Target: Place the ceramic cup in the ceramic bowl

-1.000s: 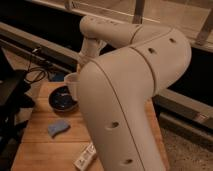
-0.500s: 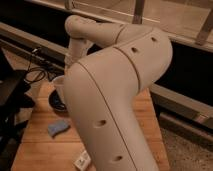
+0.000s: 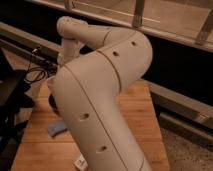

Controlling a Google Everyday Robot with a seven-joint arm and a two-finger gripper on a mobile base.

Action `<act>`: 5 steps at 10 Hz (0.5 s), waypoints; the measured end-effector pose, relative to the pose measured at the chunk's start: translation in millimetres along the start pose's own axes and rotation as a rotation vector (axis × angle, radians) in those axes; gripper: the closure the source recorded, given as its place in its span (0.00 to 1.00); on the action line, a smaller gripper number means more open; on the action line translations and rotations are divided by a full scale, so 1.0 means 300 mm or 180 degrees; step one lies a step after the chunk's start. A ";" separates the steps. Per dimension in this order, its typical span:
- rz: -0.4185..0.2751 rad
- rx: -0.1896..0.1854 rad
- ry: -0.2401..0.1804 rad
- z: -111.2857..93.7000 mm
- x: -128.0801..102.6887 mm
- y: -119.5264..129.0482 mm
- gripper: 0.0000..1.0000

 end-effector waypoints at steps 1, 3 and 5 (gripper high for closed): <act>0.0026 0.0002 -0.0022 0.003 -0.001 0.003 1.00; 0.0092 -0.0084 -0.0203 -0.004 -0.012 -0.031 1.00; 0.0102 -0.0476 -0.0305 -0.001 -0.086 -0.049 1.00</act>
